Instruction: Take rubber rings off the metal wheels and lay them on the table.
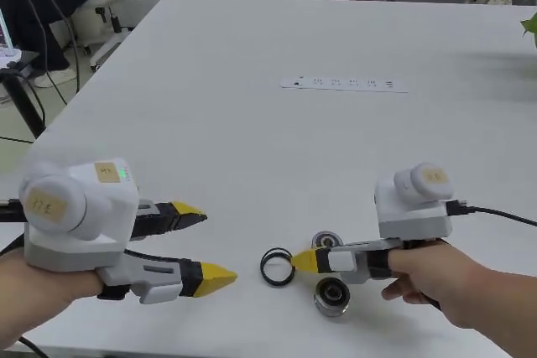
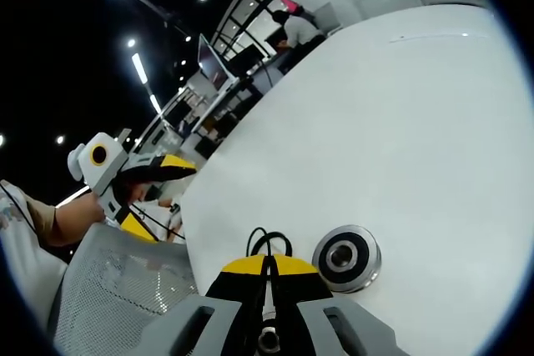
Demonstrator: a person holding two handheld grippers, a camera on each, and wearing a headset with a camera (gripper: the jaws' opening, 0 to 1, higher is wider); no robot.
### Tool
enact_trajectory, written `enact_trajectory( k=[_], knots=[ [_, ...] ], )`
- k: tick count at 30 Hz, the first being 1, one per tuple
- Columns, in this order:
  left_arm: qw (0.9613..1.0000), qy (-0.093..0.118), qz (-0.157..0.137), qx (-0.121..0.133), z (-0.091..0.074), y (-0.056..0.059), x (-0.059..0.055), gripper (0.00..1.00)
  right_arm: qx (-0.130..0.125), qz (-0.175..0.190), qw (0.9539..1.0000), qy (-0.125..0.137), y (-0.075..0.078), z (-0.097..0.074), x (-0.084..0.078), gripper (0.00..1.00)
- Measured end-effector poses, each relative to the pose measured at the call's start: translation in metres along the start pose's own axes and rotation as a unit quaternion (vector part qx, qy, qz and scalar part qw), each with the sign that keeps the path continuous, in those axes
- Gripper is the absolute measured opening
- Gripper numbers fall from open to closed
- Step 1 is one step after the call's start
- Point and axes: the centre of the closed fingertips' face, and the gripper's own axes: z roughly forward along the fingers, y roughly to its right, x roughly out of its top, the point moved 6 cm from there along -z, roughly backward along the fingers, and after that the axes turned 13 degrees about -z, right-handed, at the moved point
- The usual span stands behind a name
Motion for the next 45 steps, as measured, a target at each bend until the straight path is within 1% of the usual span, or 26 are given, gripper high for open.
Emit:
enact_trajectory(
  k=[8,15,23,26,33,42,45],
  knots=[
    [1.0000,-0.003,-0.001,-0.001,0.002,0.000,-0.001,0.55,-0.002,0.002,1.0000,0.001,0.001,0.000,-0.001,0.00],
    [1.0000,-0.003,0.000,-0.003,0.003,0.001,0.000,0.55,-0.004,-0.001,1.0000,0.002,0.001,0.000,0.000,0.03],
    [1.0000,-0.006,-0.001,-0.004,0.002,0.002,-0.001,0.54,-0.005,-0.031,0.9994,-0.014,-0.003,0.002,-0.002,0.08],
    [1.0000,-0.006,-0.001,-0.004,0.002,0.003,-0.002,0.54,-0.005,-0.048,0.9987,-0.019,-0.005,0.003,-0.002,0.10],
    [1.0000,-0.006,-0.002,-0.003,0.002,0.003,-0.002,0.54,-0.006,-0.072,0.9970,-0.027,-0.006,0.004,-0.003,0.14],
    [1.0000,-0.007,-0.002,-0.003,0.001,0.002,-0.002,0.54,-0.007,-0.114,0.9928,-0.037,-0.011,0.005,-0.002,0.20],
    [1.0000,-0.008,-0.001,-0.003,0.002,0.002,-0.002,0.54,-0.007,-0.133,0.9901,-0.043,-0.013,0.005,-0.003,0.22]
  ],
)
